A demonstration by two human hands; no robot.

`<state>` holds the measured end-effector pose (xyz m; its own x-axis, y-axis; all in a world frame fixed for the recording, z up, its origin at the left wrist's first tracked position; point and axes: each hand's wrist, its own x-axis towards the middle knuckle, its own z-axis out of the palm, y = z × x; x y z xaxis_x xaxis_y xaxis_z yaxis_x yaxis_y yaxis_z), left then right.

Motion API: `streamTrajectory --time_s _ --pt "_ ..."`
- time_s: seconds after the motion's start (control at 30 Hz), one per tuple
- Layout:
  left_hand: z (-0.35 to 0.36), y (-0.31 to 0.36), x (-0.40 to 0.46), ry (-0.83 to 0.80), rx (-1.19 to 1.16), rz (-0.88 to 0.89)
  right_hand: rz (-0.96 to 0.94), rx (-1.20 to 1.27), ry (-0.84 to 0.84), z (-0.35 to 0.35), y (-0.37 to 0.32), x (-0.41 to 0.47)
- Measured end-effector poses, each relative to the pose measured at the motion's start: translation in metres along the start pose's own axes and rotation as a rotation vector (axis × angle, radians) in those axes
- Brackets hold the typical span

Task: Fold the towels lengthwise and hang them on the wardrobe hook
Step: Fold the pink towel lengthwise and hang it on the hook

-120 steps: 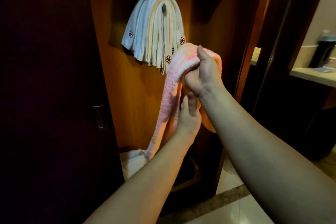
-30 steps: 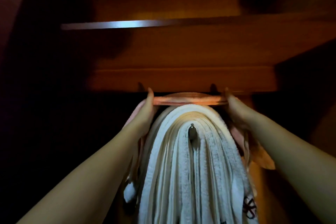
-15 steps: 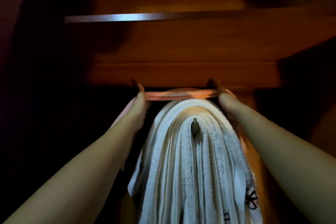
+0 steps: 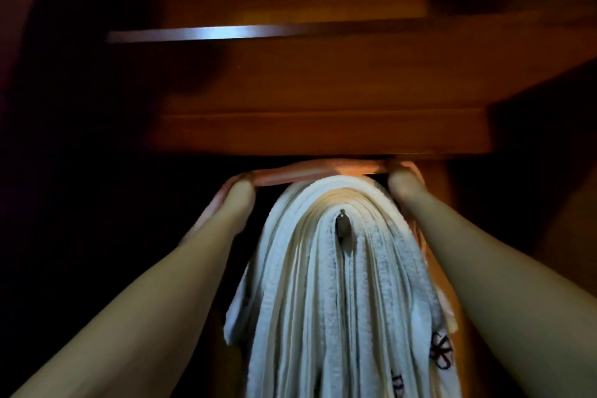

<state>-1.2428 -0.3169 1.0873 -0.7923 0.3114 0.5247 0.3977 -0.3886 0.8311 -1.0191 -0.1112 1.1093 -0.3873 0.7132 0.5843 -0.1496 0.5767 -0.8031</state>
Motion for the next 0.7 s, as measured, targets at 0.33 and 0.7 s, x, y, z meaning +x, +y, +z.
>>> streamTrajectory --time_s 0.33,0.7 --pt "0.011 -0.011 -0.040 -0.381 -0.338 -0.184 0.171 0.554 0.041 -0.023 0.037 0.012" --pt "-0.007 -0.015 -0.017 -0.045 -0.510 -0.233 0.161 0.665 0.311 -0.066 0.042 0.023"
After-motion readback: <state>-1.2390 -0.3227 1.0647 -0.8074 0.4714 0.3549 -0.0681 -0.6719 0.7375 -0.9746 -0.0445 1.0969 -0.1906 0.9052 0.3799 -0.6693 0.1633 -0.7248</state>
